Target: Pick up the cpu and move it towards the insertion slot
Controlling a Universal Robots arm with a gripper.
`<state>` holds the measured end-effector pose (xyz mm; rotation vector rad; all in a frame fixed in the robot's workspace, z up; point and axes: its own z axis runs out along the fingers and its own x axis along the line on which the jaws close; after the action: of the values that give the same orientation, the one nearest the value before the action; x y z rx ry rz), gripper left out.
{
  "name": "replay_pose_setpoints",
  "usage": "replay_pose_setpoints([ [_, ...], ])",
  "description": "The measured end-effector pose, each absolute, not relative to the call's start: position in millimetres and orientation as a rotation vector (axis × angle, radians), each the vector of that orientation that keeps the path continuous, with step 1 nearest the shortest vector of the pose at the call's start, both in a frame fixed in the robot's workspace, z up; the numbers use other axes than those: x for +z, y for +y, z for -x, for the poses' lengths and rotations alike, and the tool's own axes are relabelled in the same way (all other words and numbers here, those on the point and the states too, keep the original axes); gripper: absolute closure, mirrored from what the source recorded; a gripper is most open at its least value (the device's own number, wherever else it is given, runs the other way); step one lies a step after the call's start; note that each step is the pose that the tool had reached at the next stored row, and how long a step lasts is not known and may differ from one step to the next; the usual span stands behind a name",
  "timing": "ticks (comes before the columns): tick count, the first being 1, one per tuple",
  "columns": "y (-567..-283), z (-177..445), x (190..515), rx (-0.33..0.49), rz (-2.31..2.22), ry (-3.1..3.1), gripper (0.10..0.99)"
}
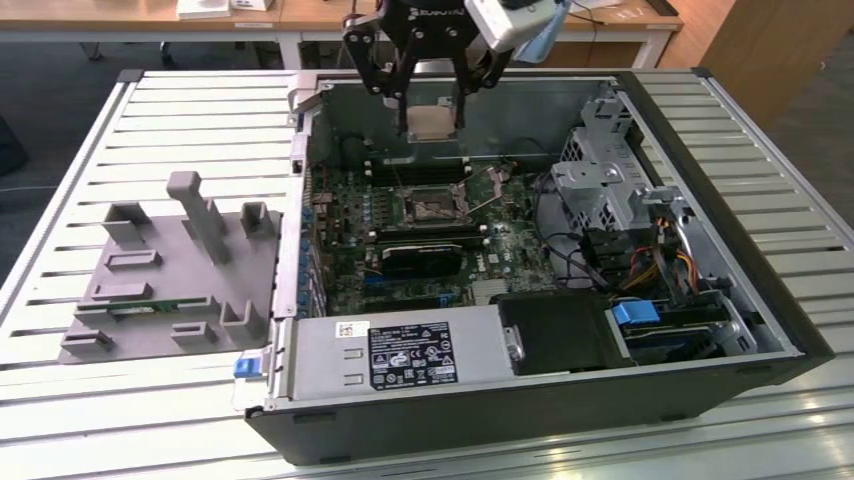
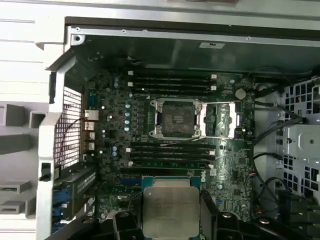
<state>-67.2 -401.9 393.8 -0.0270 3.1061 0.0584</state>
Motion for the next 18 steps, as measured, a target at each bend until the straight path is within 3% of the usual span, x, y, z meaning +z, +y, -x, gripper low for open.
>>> replay_pose_setpoints([
  [18,-382.4,33.5,386.0,0.058,0.027,3.107,0.545],
])
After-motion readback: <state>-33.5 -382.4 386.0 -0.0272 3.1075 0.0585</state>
